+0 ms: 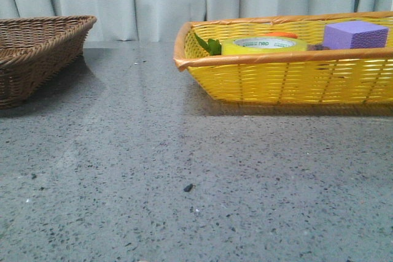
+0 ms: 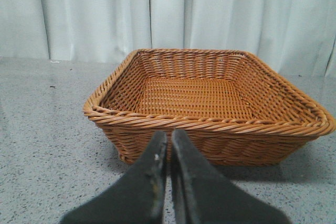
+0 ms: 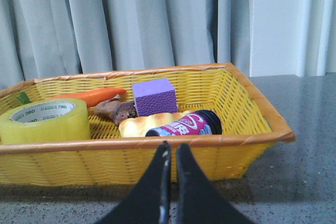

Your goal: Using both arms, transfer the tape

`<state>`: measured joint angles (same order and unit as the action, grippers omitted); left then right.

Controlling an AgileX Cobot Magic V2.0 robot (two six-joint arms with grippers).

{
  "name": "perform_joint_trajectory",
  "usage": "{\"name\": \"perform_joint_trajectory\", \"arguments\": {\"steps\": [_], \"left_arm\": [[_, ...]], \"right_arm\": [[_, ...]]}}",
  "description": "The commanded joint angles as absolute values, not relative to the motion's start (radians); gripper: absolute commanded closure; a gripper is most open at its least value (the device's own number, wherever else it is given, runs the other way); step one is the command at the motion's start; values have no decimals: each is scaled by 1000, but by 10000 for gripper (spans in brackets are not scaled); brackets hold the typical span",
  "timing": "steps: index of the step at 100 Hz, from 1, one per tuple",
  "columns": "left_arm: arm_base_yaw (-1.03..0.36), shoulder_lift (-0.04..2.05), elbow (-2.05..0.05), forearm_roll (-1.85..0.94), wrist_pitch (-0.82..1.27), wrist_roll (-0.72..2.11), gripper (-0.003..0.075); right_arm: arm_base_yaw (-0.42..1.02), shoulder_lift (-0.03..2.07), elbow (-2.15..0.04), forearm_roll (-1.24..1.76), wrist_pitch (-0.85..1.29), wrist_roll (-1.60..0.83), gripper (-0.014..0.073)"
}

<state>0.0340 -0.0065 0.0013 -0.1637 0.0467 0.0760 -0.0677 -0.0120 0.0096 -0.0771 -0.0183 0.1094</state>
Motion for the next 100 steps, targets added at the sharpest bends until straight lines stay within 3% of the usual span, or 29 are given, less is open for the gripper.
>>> {"name": "perform_joint_trajectory", "arguments": {"steps": [1, 37, 75, 100], "left_arm": [[35, -36, -7, -181, -36, 66, 741], [35, 117, -216, -180, 56, 66, 741], [35, 273, -345, -180, 8, 66, 741], [35, 282, -346, -180, -8, 66, 741]], "right_arm": [[-72, -31, 6, -87, -107, 102, 660], [-72, 95, -212, -59, 179, 102, 658], [-62, 475, -599, -10, 457, 94, 659], [34, 727, -802, -6, 518, 93, 659]]}}
